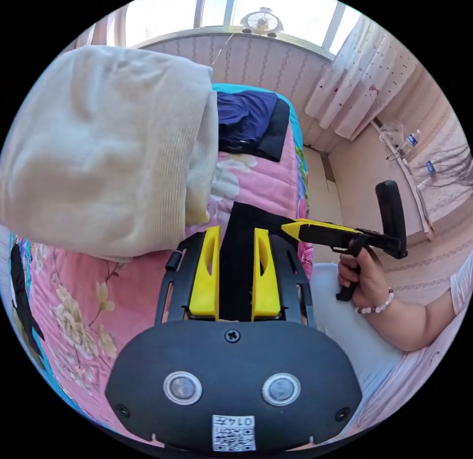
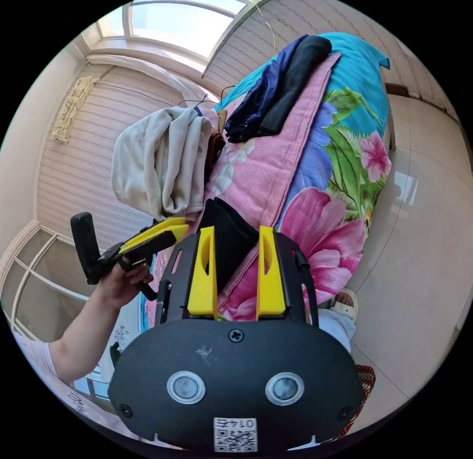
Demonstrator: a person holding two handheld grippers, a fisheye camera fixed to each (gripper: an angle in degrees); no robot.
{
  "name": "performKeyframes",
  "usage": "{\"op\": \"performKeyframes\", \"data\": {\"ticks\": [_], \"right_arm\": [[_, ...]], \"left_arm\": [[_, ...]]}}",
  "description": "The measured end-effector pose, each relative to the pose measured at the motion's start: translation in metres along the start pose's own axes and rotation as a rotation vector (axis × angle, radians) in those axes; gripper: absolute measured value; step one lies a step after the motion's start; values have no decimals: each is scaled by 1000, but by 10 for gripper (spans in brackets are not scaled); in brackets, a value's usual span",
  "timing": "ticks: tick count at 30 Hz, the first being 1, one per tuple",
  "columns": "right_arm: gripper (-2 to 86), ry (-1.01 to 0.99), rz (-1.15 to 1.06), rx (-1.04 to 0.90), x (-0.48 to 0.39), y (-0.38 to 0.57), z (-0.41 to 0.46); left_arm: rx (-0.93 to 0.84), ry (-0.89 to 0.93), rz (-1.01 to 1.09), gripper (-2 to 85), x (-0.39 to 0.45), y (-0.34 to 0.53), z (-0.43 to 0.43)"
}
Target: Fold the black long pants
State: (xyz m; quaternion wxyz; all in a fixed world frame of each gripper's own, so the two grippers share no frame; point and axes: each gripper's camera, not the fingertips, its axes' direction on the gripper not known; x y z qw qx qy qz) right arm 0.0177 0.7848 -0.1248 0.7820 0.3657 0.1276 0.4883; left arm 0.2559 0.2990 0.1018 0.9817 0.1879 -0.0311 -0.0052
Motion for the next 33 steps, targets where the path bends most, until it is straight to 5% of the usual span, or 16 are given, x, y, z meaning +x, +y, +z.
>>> {"op": "performKeyframes", "data": {"ticks": [10,18,23,33], "right_arm": [[57,2,-83,-85,-16,22,26],[37,-155,-376,-61,-71,71,40],[34,-368,-625,-132,-133,119,47],[34,-736,-971,-654,-333,311,159]], "left_arm": [[-71,12,37,43,8,0,12],[140,13,-40,20,11,56,-82],[338,-89,-169,13,4,178,-200],[546,-329,-639,7,2,486,-364]]}}
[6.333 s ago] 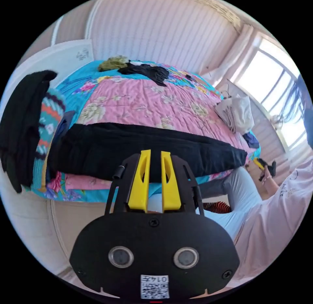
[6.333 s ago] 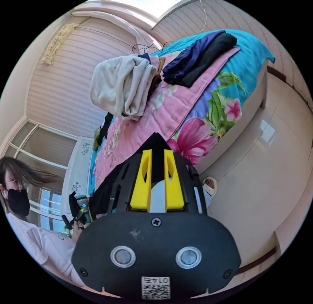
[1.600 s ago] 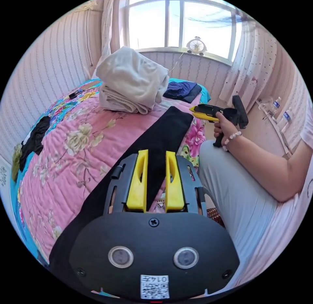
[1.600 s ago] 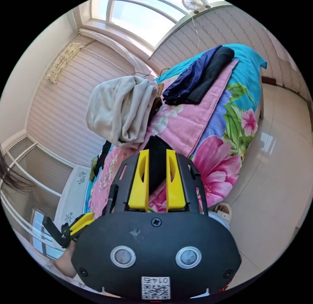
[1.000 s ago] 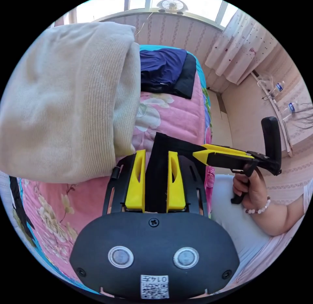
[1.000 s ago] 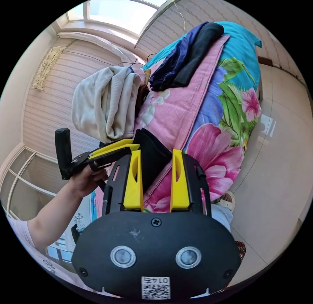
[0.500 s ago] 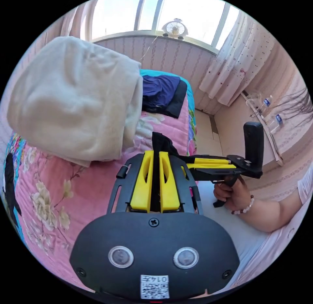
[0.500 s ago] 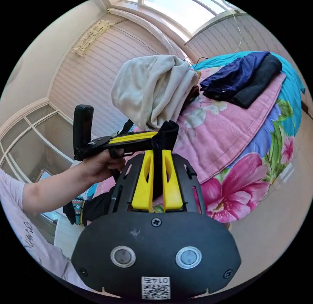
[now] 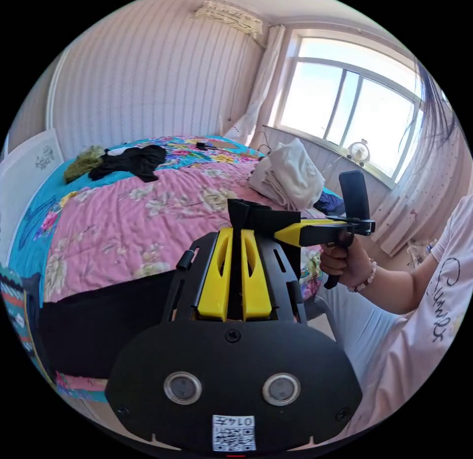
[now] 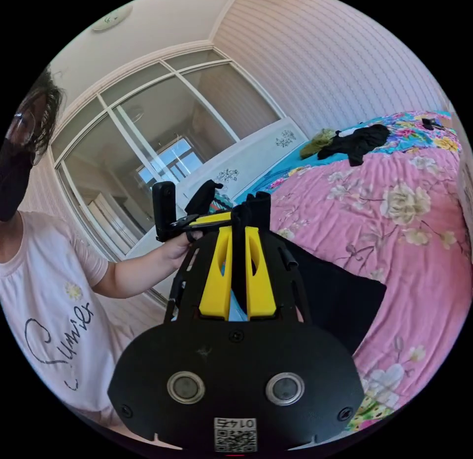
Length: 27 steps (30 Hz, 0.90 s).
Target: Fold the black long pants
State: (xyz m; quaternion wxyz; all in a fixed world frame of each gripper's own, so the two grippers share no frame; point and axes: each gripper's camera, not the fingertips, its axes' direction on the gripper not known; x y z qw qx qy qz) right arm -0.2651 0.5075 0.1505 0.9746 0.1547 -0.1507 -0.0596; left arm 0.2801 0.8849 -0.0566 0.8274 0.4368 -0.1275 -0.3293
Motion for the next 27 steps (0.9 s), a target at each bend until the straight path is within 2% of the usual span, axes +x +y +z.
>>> {"op": "performKeyframes", "data": {"ticks": [3,5,7,9,11,13,15,18,20,24,27], "right_arm": [[35,-63,-64,-115,-22,-36,105],[38,-125,-62,-140,-36,-60,167],[45,-156,-84,-156,-62,-90,252],[55,-155,-108,-212,-81,-105,319],[72,-150,-138,-303,-93,-109,387],[83,-30,-114,-496,-88,-98,467],[86,-30,-25,-640,-72,-85,500],[96,-162,-44,-591,-56,-69,482],[101,-138,-77,-531,-44,-60,452],[113,142,79,-434,11,-40,369],[132,347,219,-372,43,-22,332]], "left_arm": [[85,-113,-137,10,-70,33,-66],[164,-266,-215,19,-120,48,-124],[177,-412,-257,28,-156,61,-163],[153,-561,-392,29,-193,84,-201],[129,-716,-504,8,-224,124,-242],[120,-766,-524,-3,-232,155,-264],[80,-770,-535,-7,-234,179,-275],[12,-716,-524,-8,-228,207,-277],[-9,-667,-510,-7,-222,216,-273],[20,-661,-490,5,-226,218,-268],[98,-573,-622,47,-257,221,-276]]}}
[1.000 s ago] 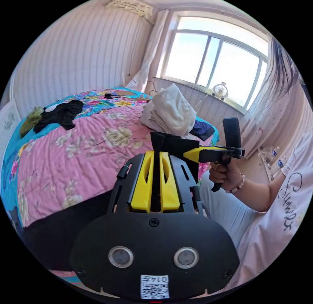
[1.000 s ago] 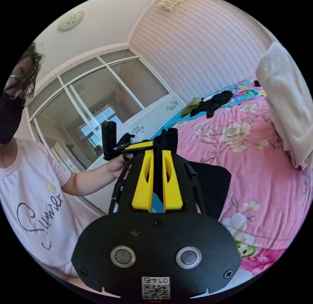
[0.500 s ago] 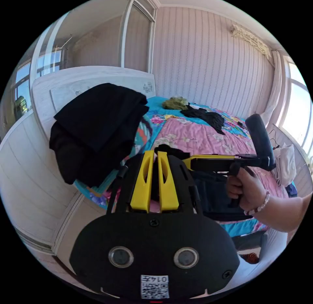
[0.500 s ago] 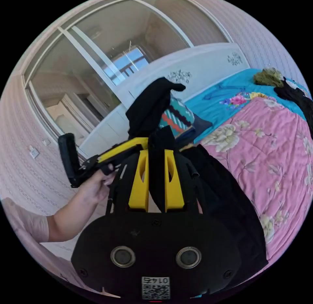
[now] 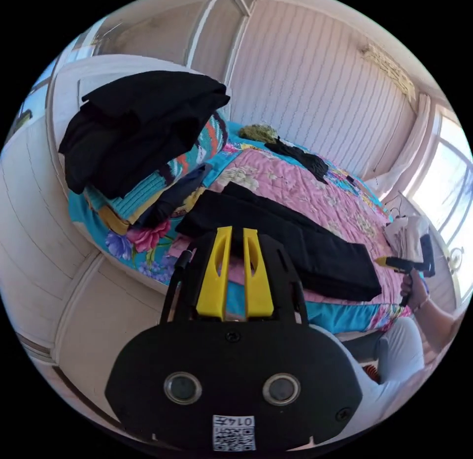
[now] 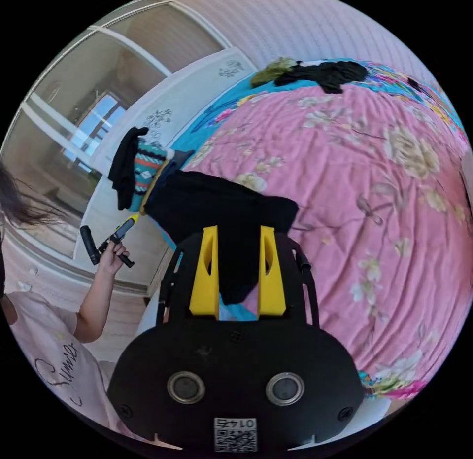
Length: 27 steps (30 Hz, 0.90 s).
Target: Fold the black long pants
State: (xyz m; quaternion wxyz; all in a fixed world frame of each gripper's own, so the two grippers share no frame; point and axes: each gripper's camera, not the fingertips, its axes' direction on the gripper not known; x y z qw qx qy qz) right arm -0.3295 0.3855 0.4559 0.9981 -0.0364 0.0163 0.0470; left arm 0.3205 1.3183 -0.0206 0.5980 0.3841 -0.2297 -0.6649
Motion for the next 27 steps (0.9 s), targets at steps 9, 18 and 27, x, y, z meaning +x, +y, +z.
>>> {"op": "performKeyframes", "data": {"ticks": [9,18,27], "right_arm": [[121,62,102,-106,10,-12,61],[15,-29,-118,-36,-12,-42,4],[8,388,142,-133,86,-26,-52]], "left_arm": [[-106,-68,-152,64,-37,-32,61],[-131,40,56,-9,22,-34,66],[-205,165,373,-10,162,7,83]]}}
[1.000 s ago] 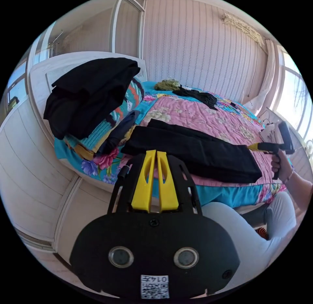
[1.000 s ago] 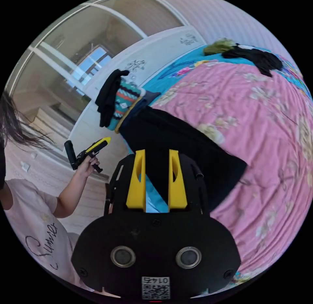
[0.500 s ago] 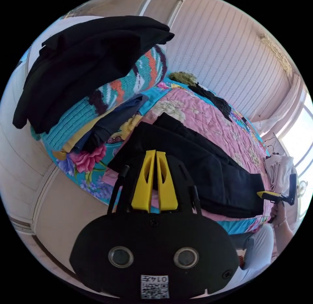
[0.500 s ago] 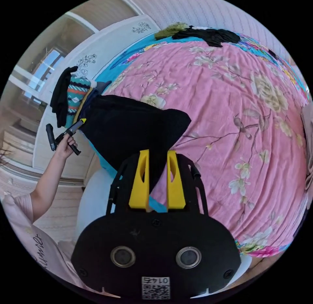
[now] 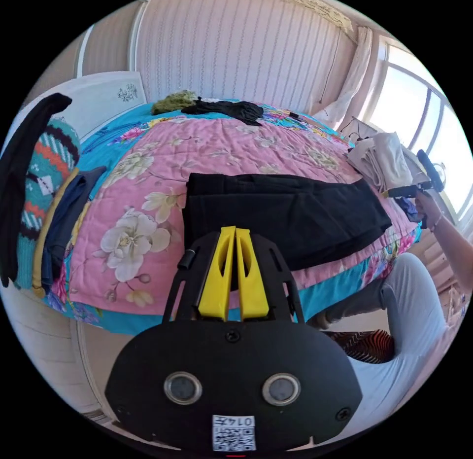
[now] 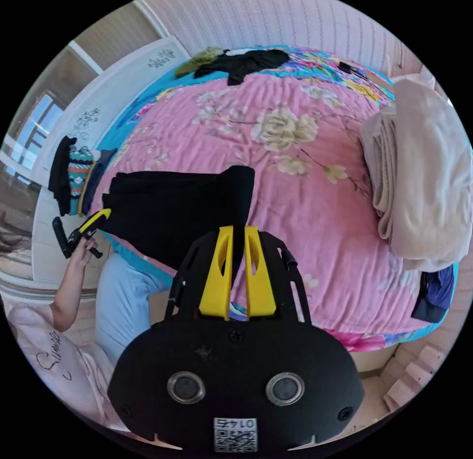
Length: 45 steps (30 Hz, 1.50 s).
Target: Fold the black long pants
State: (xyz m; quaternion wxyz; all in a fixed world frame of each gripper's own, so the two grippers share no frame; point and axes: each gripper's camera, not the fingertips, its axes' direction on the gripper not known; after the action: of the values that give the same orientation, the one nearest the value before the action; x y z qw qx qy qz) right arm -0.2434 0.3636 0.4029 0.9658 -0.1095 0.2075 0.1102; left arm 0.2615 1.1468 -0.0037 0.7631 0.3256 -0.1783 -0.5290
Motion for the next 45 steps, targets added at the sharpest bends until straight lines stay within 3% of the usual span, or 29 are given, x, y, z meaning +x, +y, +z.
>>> {"op": "performKeyframes", "data": {"ticks": [4,8,10,13,15,17,21,24,26,30,34,37,40,45], "right_arm": [[-1,164,-93,113,-24,6,-18],[-4,-17,-396,33,-87,-12,2],[-5,-18,-553,-59,-132,-27,32],[-6,110,-575,-54,-158,-44,65],[-7,117,-542,-140,-157,-52,95],[-8,100,-516,-90,-147,-52,99],[-8,25,-556,-206,-125,-63,76],[-6,32,-504,-93,-105,-67,59],[-5,50,-487,-173,-92,-67,81],[-3,-123,-369,-103,-37,-52,49],[5,-202,-211,170,58,17,-30],[28,-147,12,249,137,74,-64],[94,-212,173,272,197,122,-73],[114,-403,249,246,240,161,-61]], "left_arm": [[80,-112,101,-10,55,-5,-33],[132,75,157,-10,132,-7,-17],[89,56,132,-10,162,-10,2],[80,56,101,-10,191,-10,37],[-21,21,97,-10,203,-6,71],[70,-3,98,-10,213,4,81],[25,34,118,-10,225,-10,72],[30,34,151,-10,241,-3,88],[67,15,174,-9,250,0,98],[31,78,165,-5,254,-18,96],[79,137,194,31,254,-44,88],[52,292,210,63,254,-76,101],[5,386,245,88,266,-114,120],[-59,430,325,112,308,-175,156]]}}
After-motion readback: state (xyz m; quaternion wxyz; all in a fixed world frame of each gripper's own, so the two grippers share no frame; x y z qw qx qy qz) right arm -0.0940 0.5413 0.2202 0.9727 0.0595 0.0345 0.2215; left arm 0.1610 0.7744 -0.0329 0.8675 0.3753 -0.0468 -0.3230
